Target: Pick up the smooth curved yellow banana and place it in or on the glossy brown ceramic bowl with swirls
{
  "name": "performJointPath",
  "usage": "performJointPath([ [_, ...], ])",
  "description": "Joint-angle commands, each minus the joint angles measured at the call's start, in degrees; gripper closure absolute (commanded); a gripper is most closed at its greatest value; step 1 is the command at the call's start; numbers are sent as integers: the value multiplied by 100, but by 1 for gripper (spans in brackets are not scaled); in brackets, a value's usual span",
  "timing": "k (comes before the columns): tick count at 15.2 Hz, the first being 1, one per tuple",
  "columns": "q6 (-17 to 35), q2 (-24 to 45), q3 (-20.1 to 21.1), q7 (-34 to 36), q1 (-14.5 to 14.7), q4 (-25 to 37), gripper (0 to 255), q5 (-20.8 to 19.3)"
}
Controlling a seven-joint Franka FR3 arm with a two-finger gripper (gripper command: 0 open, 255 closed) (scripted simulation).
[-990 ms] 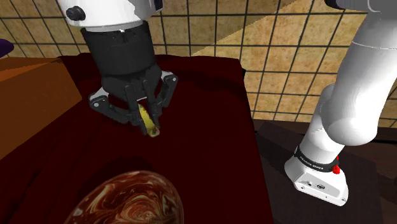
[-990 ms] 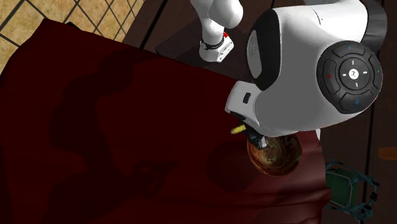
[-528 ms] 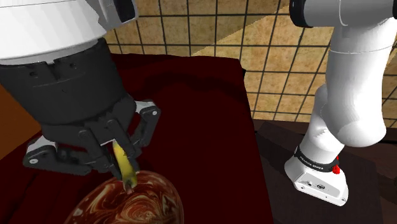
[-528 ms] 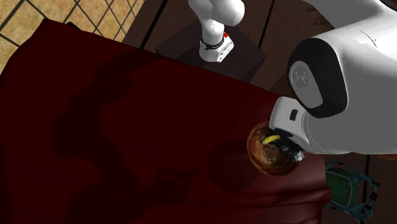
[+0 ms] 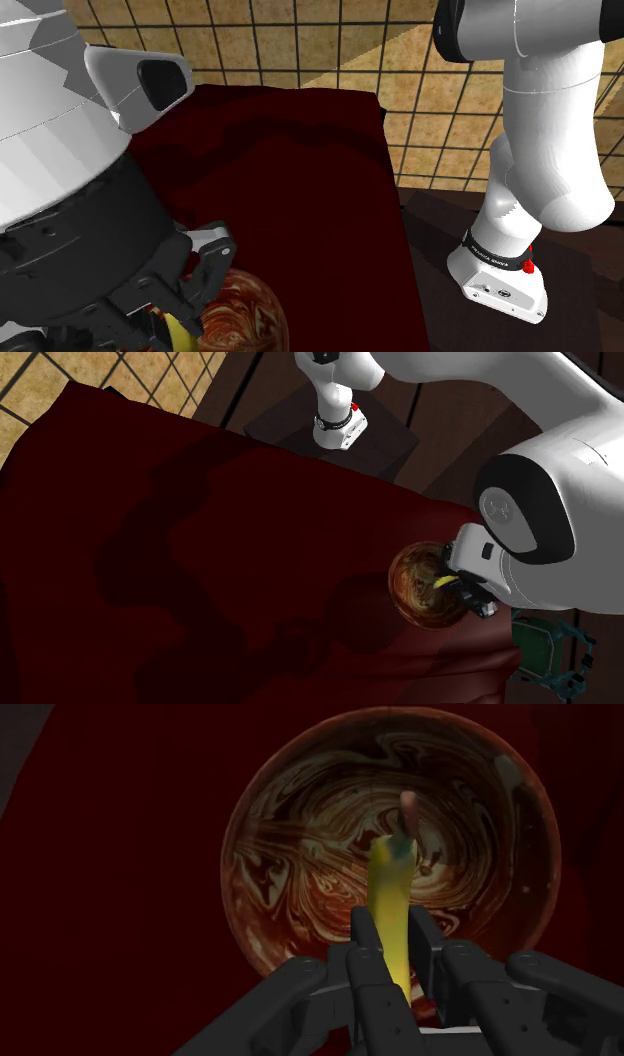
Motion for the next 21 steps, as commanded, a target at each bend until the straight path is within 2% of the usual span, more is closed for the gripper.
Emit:
performJointPath([
  [1,164,-27,4,13,-49,-188,255,18],
  [6,585,-80,5,35,-172,-662,255,47],
  [14,585,-80,5,35,-172,-662,255,47],
  [15,585,-80,5,35,-172,-662,0,47],
  [20,585,-80,5,35,-172,-662,0,47],
  [21,377,-46,5,31,-104,-423,0,29],
])
